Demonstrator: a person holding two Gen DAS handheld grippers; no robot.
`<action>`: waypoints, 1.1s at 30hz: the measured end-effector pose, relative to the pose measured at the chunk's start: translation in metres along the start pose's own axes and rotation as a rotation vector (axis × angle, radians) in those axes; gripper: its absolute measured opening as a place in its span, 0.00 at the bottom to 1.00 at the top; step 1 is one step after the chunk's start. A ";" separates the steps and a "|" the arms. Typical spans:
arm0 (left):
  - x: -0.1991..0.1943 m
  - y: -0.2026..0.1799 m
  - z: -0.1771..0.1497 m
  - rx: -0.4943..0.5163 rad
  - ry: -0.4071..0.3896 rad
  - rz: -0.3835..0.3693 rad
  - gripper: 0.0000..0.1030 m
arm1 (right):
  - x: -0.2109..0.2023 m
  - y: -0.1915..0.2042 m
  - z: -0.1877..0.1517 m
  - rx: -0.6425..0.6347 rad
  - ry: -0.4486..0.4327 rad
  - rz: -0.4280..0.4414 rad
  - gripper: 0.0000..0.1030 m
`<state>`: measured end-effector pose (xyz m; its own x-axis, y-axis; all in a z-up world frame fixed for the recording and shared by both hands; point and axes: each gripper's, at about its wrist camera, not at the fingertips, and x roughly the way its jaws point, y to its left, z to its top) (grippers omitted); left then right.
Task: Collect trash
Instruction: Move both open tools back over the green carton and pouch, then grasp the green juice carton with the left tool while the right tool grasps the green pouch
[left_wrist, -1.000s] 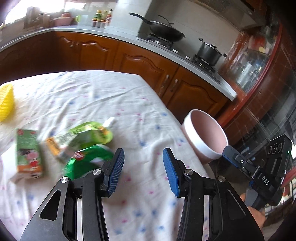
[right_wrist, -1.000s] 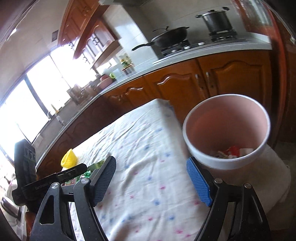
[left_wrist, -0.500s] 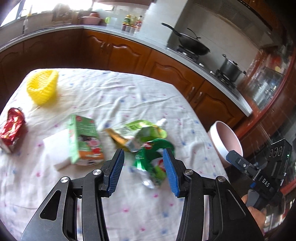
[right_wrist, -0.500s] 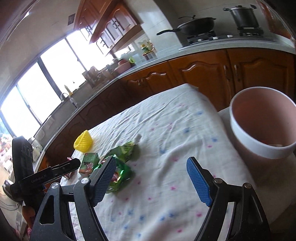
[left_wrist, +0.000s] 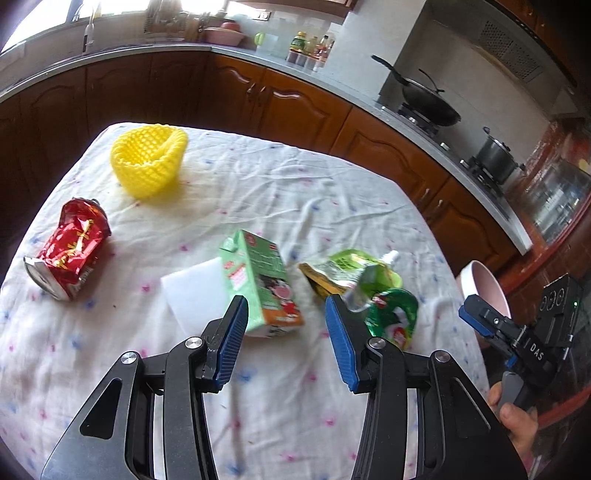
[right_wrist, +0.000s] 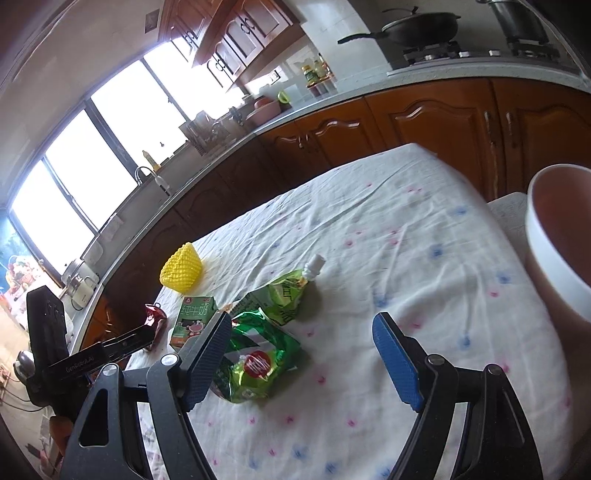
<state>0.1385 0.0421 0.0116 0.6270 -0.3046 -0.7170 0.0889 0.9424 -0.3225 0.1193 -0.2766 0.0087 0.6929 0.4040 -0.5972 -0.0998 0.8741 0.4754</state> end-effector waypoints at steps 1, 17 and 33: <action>0.002 0.003 0.002 0.000 0.002 0.012 0.42 | 0.005 0.000 0.001 0.004 0.008 0.006 0.77; 0.056 0.018 0.025 0.030 0.132 0.072 0.42 | 0.071 -0.011 0.028 0.083 0.105 0.031 0.46; 0.059 0.001 0.027 0.098 0.115 0.061 0.13 | 0.097 -0.007 0.026 0.096 0.151 0.087 0.01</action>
<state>0.1961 0.0289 -0.0147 0.5413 -0.2553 -0.8011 0.1323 0.9668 -0.2186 0.2055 -0.2506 -0.0357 0.5686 0.5192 -0.6380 -0.0810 0.8072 0.5847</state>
